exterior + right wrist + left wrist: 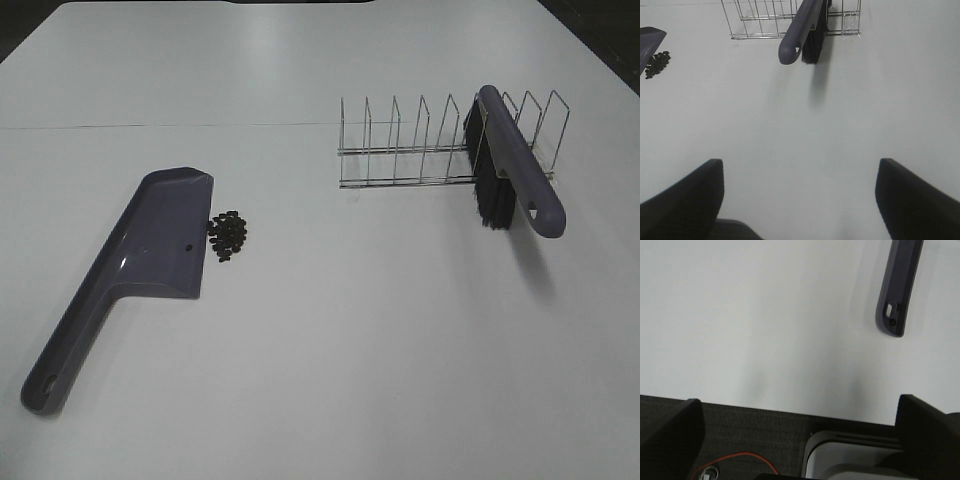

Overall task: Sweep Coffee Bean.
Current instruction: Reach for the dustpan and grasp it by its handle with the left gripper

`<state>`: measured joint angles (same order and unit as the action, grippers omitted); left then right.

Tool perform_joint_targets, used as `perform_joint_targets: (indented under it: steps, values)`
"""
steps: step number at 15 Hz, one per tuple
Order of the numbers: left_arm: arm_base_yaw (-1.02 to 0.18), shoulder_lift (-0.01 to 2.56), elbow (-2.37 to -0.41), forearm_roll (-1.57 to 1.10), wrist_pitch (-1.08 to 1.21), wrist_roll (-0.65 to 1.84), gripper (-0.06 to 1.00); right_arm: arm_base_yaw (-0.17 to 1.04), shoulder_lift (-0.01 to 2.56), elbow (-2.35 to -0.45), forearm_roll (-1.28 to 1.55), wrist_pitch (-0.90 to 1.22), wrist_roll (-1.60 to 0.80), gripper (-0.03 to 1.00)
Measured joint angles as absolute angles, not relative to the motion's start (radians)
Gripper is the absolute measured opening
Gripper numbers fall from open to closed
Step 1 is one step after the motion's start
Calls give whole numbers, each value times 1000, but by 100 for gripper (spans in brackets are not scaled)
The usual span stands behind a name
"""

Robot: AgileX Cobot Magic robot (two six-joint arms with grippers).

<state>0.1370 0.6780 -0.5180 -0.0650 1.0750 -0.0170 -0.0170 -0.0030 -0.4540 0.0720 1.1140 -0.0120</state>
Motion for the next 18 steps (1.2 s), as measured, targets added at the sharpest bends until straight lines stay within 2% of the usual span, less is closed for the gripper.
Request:
perform_joint_targets:
  steps: [4,8,14,18]
  values:
    - [137,850,-538,-77,1049,-17,93,-17,-3,-454,72,1114,-12,76]
    - [137,1051,-588,-137,794,-8,93,-17,-3,-454,72,1114,-12,76]
    - [136,1406,-760,-258,786,85,93,-17,-3,-454,72,1114,-12,76]
    - [15,1555,-861,-252,761,85,93,-17,-3,-454,72,1114,-12,76]
